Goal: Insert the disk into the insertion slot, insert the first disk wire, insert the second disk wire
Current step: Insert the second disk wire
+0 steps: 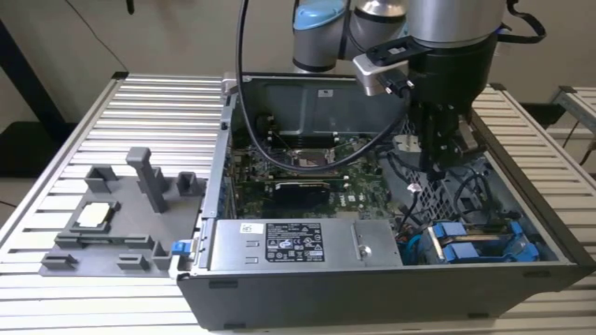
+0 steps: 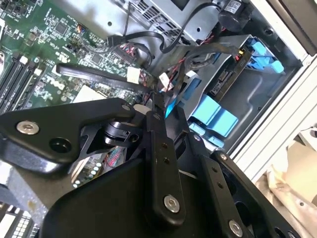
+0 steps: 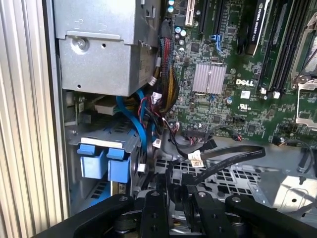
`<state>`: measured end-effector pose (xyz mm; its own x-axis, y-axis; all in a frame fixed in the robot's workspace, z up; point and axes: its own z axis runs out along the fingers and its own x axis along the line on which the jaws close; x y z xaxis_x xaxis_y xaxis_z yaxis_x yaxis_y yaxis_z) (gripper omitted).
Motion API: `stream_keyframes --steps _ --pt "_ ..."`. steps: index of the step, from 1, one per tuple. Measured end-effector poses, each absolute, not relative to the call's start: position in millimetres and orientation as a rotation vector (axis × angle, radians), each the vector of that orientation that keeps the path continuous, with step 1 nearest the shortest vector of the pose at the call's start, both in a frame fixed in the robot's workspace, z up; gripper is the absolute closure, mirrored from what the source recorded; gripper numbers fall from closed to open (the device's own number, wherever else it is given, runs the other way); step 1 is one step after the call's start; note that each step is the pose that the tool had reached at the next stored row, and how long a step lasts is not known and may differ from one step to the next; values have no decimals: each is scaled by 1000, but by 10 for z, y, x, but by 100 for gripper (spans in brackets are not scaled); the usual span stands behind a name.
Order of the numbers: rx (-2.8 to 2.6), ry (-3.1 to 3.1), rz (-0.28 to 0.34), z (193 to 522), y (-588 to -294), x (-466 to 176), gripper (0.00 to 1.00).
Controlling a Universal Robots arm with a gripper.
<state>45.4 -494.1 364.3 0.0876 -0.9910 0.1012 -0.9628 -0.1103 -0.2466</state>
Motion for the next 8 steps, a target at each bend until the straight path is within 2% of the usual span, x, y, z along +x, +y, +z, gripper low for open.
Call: stream_keyframes --steps 8 --pt "-2226 2016 -368 3643 -4941 452 73"
